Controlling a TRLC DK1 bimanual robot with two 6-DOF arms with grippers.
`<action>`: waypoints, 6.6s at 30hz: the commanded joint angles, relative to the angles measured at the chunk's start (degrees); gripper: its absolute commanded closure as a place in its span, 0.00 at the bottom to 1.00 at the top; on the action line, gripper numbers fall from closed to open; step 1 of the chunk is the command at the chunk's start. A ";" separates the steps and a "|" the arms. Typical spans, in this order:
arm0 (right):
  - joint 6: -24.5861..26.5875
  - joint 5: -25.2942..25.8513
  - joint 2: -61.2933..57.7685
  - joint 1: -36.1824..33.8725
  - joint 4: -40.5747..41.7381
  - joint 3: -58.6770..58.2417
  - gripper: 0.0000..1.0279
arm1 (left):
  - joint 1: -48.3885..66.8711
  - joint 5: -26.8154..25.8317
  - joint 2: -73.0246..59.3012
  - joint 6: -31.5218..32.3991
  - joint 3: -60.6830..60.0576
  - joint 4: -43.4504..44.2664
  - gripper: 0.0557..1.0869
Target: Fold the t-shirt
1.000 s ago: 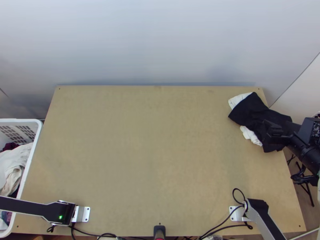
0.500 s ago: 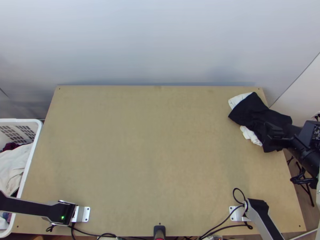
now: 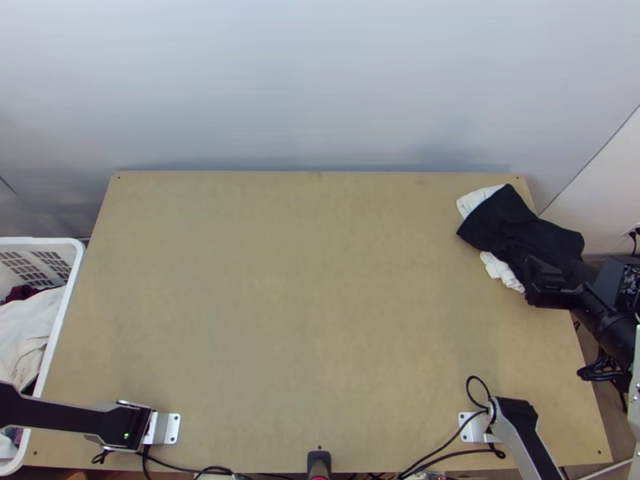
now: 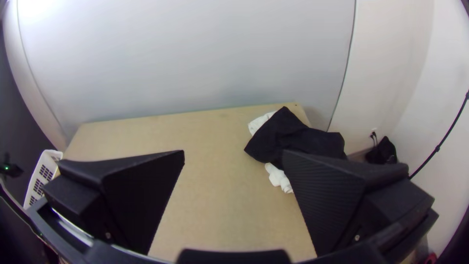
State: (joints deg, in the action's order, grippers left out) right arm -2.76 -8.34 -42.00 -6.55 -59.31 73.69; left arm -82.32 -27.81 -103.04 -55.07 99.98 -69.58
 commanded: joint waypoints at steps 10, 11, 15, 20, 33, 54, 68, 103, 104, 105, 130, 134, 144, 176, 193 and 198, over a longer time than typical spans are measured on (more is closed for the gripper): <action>0.92 0.08 0.07 1.36 0.42 1.46 0.10 | -0.91 22.63 -9.54 -14.37 -14.47 24.32 0.05; 0.92 0.08 -0.19 1.36 0.25 1.90 0.10 | -1.08 23.33 -10.42 -14.80 -14.47 25.37 0.05; 1.18 0.78 -0.54 1.18 0.07 2.69 0.09 | -1.26 26.14 -13.23 -16.21 -14.99 25.90 0.05; 1.09 0.87 -0.98 1.18 0.60 3.21 0.09 | -1.52 28.69 -15.70 -17.18 -15.35 28.54 0.05; 1.97 3.06 -5.11 1.71 0.60 7.08 0.05 | -2.58 33.61 -19.83 -18.23 -17.19 34.25 0.17; 1.80 3.06 -5.11 2.06 0.33 6.20 0.05 | -2.31 19.20 -20.27 -3.20 2.94 9.73 0.96; 1.71 3.06 -5.55 3.12 2.88 2.25 0.05 | 2.61 -1.37 -3.30 7.87 17.35 -12.24 0.96; 1.53 3.15 19.85 -4.88 -8.19 -15.42 0.05 | 102.01 -0.49 30.10 64.03 -3.13 5.86 0.96; 1.53 3.15 20.20 -4.97 -8.54 -15.59 0.05 | 105.79 0.65 29.48 64.56 -4.45 7.71 0.96; 1.53 3.24 20.55 -5.06 -8.98 -15.59 0.05 | 110.10 1.09 28.95 64.74 -6.12 9.64 0.96; 3.91 3.15 21.70 -3.30 -11.79 -17.18 0.05 | 131.98 21.92 -19.30 63.68 21.57 16.94 0.04; 4.87 3.06 19.85 -0.75 -12.41 -18.23 0.05 | 127.76 24.30 -16.49 58.76 22.18 15.18 0.04; 5.49 0.60 9.57 14.10 -9.16 -19.73 0.06 | 112.47 24.65 5.66 48.48 1.27 1.99 0.04; 8.30 -5.37 -29.19 45.66 -2.57 -10.06 0.09 | 59.56 36.69 38.18 0.66 -44.70 22.03 0.05; 6.10 -11.44 -44.22 51.37 2.27 -3.47 0.30 | 58.86 36.69 35.19 -1.45 -46.28 26.08 0.05; 6.72 -11.44 -50.46 53.83 5.96 -2.94 0.30 | 58.86 36.69 35.37 -1.45 -45.84 26.43 0.05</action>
State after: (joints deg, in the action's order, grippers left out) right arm 3.66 -19.14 -85.25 43.81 -56.82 69.41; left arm -23.38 8.84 -67.72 -56.38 54.19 -43.99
